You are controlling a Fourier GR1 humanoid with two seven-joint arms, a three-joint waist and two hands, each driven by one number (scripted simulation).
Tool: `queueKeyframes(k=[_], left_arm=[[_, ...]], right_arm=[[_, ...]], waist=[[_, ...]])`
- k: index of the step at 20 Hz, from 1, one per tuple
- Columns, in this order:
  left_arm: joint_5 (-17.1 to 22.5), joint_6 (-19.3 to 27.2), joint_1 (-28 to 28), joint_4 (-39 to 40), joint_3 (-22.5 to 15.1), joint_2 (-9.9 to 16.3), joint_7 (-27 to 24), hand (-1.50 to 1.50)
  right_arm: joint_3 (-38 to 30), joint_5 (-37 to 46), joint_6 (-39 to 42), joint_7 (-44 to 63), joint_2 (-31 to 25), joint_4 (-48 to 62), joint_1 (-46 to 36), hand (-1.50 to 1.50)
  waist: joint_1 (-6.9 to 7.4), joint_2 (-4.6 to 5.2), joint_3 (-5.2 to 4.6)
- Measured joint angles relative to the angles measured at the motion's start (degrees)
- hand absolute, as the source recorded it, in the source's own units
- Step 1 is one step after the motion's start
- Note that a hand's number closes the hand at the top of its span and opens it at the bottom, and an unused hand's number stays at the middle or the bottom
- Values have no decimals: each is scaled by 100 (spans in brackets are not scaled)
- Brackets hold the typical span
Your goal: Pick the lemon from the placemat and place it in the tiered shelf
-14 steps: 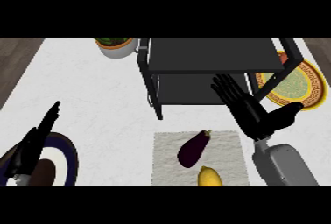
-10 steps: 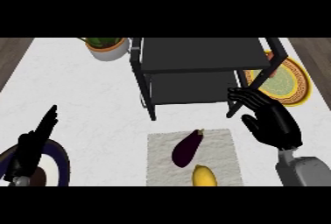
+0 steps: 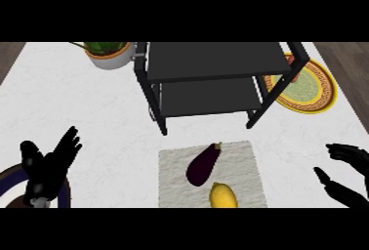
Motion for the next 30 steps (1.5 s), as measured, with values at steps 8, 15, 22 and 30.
queueKeyframes(k=[8,15,22,30], left_arm=[[24,-135,-352,249,15,-248,203,0],[-40,-193,-434,290,34,-348,239,0],[-109,-361,-477,420,78,-387,149,0],[-183,-373,-615,460,100,-481,294,0]], right_arm=[[295,316,493,-495,-208,-1705,1959,-150],[715,957,633,1086,-663,-3604,2636,-150],[1592,2018,282,3622,-500,-4450,1889,-150],[2636,3227,256,5919,-94,-4045,343,-150]], waist=[[206,26,6],[325,40,-1],[447,63,-5],[483,65,-3]])
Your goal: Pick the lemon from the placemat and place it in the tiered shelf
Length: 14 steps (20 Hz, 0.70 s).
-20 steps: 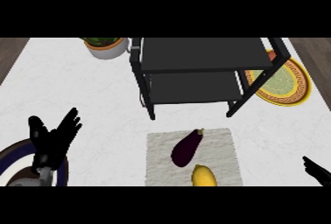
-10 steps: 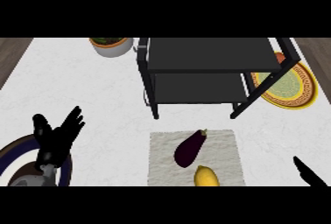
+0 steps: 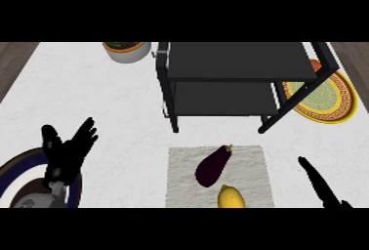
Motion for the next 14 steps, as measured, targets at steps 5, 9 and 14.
queueKeyframes(k=[5,9,14], left_arm=[[-51,14,-24,-82,63,-15,118,0],[-106,-37,102,-106,109,-53,36,0],[-102,-149,99,-107,223,-32,109,0]], right_arm=[[810,900,363,811,560,389,-788,-150],[1135,1306,546,980,920,771,-1020,-150],[1364,1893,596,1039,1329,1257,-998,-150]], waist=[[-16,-11,4],[-44,-16,9],[-77,-20,11]])
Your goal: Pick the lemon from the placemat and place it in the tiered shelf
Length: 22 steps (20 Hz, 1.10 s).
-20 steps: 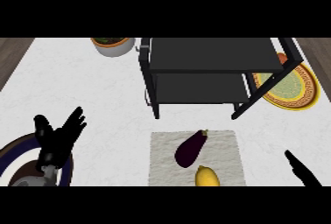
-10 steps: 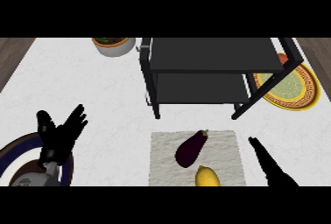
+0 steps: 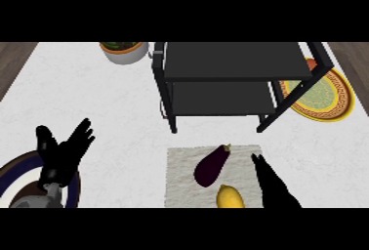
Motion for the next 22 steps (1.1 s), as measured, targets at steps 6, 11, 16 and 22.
queueKeyframes(k=[6,11,16,22], left_arm=[[-128,40,-6,-30,69,-87,61,0],[-145,-104,32,-59,178,-97,91,0],[-298,-49,115,-171,152,-248,125,0],[-377,-163,-17,-117,338,-273,219,0]], right_arm=[[140,623,122,64,496,308,10,-150],[156,920,126,-79,790,674,147,-150],[-68,1083,74,-252,924,1146,216,-150],[-297,1349,71,-341,1076,1512,168,-150]], waist=[[-14,-1,2],[-15,-3,3],[-15,-2,5],[-19,0,5]])
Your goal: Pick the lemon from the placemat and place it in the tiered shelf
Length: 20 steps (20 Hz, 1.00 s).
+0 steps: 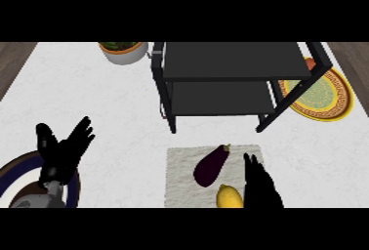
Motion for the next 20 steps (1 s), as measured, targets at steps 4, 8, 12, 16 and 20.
queueKeyframes(k=[4,8,12,16,20], left_arm=[[-125,-38,32,67,50,-133,-88,0],[-242,-60,-2,54,144,-207,-48,0],[-282,-220,21,34,276,-224,-19,0],[-372,-237,31,-43,316,-284,81,0],[-435,-247,20,31,305,-371,16,0]], right_arm=[[-36,175,-251,-181,162,410,-28,-150],[-256,104,-494,-458,201,714,-93,-150],[-332,77,-705,-625,303,1048,-233,-150],[-302,-164,-508,-891,275,1269,-257,150],[-90,-160,-259,-1144,194,1490,-355,150]], waist=[[1,0,0],[1,0,0],[6,-6,-2],[18,-12,-4],[11,-40,-41]])
